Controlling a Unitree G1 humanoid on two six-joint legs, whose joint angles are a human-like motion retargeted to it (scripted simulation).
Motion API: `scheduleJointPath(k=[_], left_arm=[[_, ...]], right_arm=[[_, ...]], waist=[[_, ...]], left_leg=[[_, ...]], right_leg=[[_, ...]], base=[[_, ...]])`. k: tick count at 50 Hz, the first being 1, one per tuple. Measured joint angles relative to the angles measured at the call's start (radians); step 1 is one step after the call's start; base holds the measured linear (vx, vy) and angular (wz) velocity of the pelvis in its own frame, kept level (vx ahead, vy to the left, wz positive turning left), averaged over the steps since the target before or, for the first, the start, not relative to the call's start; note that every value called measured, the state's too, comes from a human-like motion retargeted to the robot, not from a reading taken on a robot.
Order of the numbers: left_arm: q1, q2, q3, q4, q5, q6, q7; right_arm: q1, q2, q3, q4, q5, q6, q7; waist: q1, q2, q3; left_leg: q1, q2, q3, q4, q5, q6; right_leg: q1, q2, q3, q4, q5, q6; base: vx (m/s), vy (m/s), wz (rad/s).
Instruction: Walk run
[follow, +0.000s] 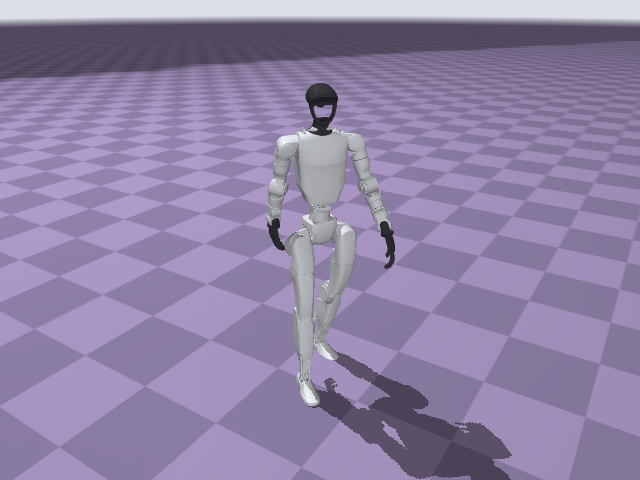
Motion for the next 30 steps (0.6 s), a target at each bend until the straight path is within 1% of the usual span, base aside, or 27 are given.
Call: scheduleJointPath(k=[3, 5, 8, 9, 10, 12, 15, 16, 17, 18, 19, 20, 22, 25, 27, 28, 30], left_arm=[[-0.008, 0.000, -0.001, -0.001, -0.008, -0.016, 0.009], [-0.001, -0.003, -0.005, 0.016, -0.002, -0.020, 0.009], [0.032, -0.013, -0.011, 0.062, 0.025, -0.019, 0.006], [0.050, -0.016, -0.015, 0.082, 0.040, -0.017, 0.005], [0.070, -0.020, -0.019, 0.103, 0.056, -0.013, 0.003], [0.125, -0.031, -0.017, 0.143, 0.097, 0.005, 0.007], [0.222, -0.068, 0.001, 0.198, 0.156, 0.038, 0.039], [0.254, -0.077, 0.000, 0.218, 0.149, 0.040, 0.048], [0.283, -0.085, 0.000, 0.239, 0.141, 0.041, 0.054], [0.308, -0.091, 0.001, 0.260, 0.130, 0.040, 0.054], [0.332, -0.099, 0.002, 0.275, 0.122, 0.041, 0.050], [0.355, -0.107, 0.004, 0.289, 0.116, 0.044, 0.044], [0.403, -0.131, 0.024, 0.298, 0.132, 0.055, 0.036], [0.469, -0.157, 0.061, 0.312, 0.169, 0.063, 0.026], [0.503, -0.160, 0.066, 0.322, 0.183, 0.069, 0.007], [0.516, -0.160, 0.068, 0.323, 0.193, 0.074, -0.005], [0.542, -0.161, 0.078, 0.323, 0.218, 0.083, -0.018]], right_arm=[[0.000, 0.002, -0.004, 0.000, -0.021, 0.009, 0.010], [-0.007, 0.001, -0.008, 0.000, -0.032, 0.009, 0.016], [-0.032, 0.000, -0.020, 0.000, -0.041, 0.006, 0.005], [-0.039, 0.000, -0.025, -0.002, -0.040, 0.004, 0.000], [-0.045, 0.001, -0.031, -0.004, -0.038, 0.001, -0.006], [-0.060, 0.002, -0.026, -0.011, -0.023, -0.005, -0.011], [-0.107, -0.005, -0.037, -0.017, -0.002, -0.006, -0.009], [-0.130, -0.008, -0.043, -0.023, -0.001, -0.005, -0.010], [-0.154, -0.011, -0.046, -0.030, 0.004, -0.005, -0.009], [-0.181, -0.015, -0.043, -0.040, 0.015, -0.006, -0.008], [-0.209, -0.019, -0.039, -0.053, 0.030, -0.007, -0.007], [-0.238, -0.023, -0.035, -0.066, 0.046, -0.008, -0.006], [-0.293, -0.031, -0.033, -0.104, 0.068, -0.013, -0.015], [-0.356, -0.033, -0.023, -0.181, 0.082, -0.034, -0.036], [-0.386, -0.035, -0.008, -0.233, 0.090, -0.054, -0.043], [-0.400, -0.038, -0.002, -0.256, 0.095, -0.064, -0.045], [-0.424, -0.046, 0.009, -0.292, 0.098, -0.082, -0.050]], waist=[[-0.012, 0.027, 0.012], [-0.022, 0.045, 0.012], [-0.052, 0.054, -0.001], [-0.073, 0.057, -0.007], [-0.097, 0.059, -0.013], [-0.109, 0.058, -0.032], [-0.112, 0.052, -0.037], [-0.105, 0.032, -0.037], [-0.099, 0.013, -0.038], [-0.092, -0.005, -0.038], [-0.091, -0.013, -0.038], [-0.092, -0.018, -0.037], [-0.090, -0.018, -0.030], [-0.020, -0.054, -0.016], [0.025, -0.070, -0.006], [0.043, -0.072, 0.000], [0.078, -0.076, 0.012]], left_leg=[[0.062, 0.030, 0.019, -0.007, -0.025, -0.036], [0.088, 0.044, 0.016, 0.005, -0.036, -0.058], [0.109, 0.053, -0.001, 0.039, -0.011, -0.095], [0.115, 0.061, -0.012, 0.056, 0.019, -0.114], [0.121, 0.071, -0.026, 0.074, 0.056, -0.134], [0.123, 0.096, -0.010, 0.130, 0.184, -0.186], [0.075, 0.132, -0.015, 0.327, 0.457, -0.254], [0.039, 0.126, -0.008, 0.427, 0.524, -0.270], [0.002, 0.120, -0.001, 0.526, 0.591, -0.277], [-0.040, 0.114, 0.008, 0.621, 0.657, -0.267], [-0.086, 0.121, 0.013, 0.698, 0.670, -0.251], [-0.133, 0.134, 0.015, 0.765, 0.656, -0.231], [-0.228, 0.156, 0.011, 0.855, 0.519, -0.208], [-0.353, 0.137, 0.034, 0.873, 0.392, -0.186], [-0.427, 0.125, 0.036, 0.808, 0.311, -0.170], [-0.456, 0.136, 0.050, 0.756, 0.277, -0.158], [-0.497, 0.136, 0.064, 0.614, 0.251, -0.125]], right_leg=[[-0.031, 0.031, 0.054, -0.170, -0.054, -0.003], [-0.032, 0.034, 0.026, -0.215, -0.060, -0.001], [-0.037, 0.037, -0.007, -0.129, -0.056, -0.072], [-0.031, 0.035, -0.016, -0.117, -0.026, -0.077], [-0.021, 0.033, -0.027, -0.112, 0.018, -0.072], [0.010, 0.041, -0.036, -0.094, 0.037, -0.068], [0.055, 0.054, 0.029, -0.060, -0.003, -0.104], [0.082, 0.042, 0.008, -0.063, -0.013, -0.118], [0.107, 0.036, -0.001, -0.067, -0.024, -0.133], [0.127, 0.040, 0.012, -0.074, -0.034, -0.150], [0.144, 0.047, 0.015, -0.075, -0.049, -0.163], [0.160, 0.056, 0.013, -0.075, -0.066, -0.173], [0.191, 0.071, 0.007, -0.083, -0.086, -0.179], [0.236, 0.096, 0.071, -0.100, -0.103, -0.195], [0.266, 0.118, 0.106, -0.108, -0.118, -0.203], [0.280, 0.133, 0.117, -0.111, -0.127, -0.207], [0.313, 0.158, 0.135, -0.115, -0.146, -0.213]], base=[[0.66, -0.29, 0.09], [0.71, -0.38, 0.09], [0.68, -0.41, 0.46], [0.68, -0.43, 1.00], [0.80, -0.57, 0.82], [0.92, -0.72, 0.24], [0.75, -0.56, -0.07], [0.73, -0.55, -0.37], [0.64, -0.50, -0.66], [0.52, -0.40, -0.52], [0.47, -0.35, -0.32], [0.61, -0.43, -0.07], [0.64, -0.44, -0.14], [0.48, -0.34, -1.05], [0.59, -0.36, -1.04], [0.61, -0.34, -0.77], [0.64, -0.32, -0.64]])
